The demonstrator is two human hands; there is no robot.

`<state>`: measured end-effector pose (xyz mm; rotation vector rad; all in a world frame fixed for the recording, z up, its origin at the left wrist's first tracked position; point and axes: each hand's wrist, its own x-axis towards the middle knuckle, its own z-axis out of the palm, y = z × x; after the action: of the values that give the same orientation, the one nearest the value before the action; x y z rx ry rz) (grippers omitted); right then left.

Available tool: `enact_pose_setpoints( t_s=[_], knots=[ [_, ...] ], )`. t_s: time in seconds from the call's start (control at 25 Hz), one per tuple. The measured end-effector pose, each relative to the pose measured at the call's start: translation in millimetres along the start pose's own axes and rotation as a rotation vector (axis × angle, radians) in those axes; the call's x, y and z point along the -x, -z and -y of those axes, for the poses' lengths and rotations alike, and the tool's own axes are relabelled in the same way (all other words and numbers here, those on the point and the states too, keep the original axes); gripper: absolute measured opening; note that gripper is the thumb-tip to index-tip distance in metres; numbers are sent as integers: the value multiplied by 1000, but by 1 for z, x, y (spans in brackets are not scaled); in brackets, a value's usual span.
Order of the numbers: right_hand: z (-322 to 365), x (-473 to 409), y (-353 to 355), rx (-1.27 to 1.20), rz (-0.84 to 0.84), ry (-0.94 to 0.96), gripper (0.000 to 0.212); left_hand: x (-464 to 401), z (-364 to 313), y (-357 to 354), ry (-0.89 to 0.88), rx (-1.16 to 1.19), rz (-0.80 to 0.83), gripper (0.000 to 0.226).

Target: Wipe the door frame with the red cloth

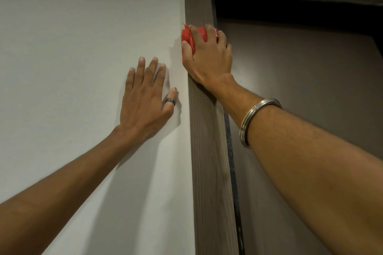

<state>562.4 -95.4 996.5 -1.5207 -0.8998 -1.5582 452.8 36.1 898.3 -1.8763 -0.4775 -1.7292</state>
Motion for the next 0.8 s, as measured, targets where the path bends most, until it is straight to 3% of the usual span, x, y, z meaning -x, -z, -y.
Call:
enact_pose_setpoints(
  t_s=[0.28,0.8],
  knots=[
    [3,43,9,38,62,-12,65,25,-15,5,-28,41,45,79],
    [14,258,36,57,246,-111,76,195,-14,11,-141,33,113,79]
  ],
)
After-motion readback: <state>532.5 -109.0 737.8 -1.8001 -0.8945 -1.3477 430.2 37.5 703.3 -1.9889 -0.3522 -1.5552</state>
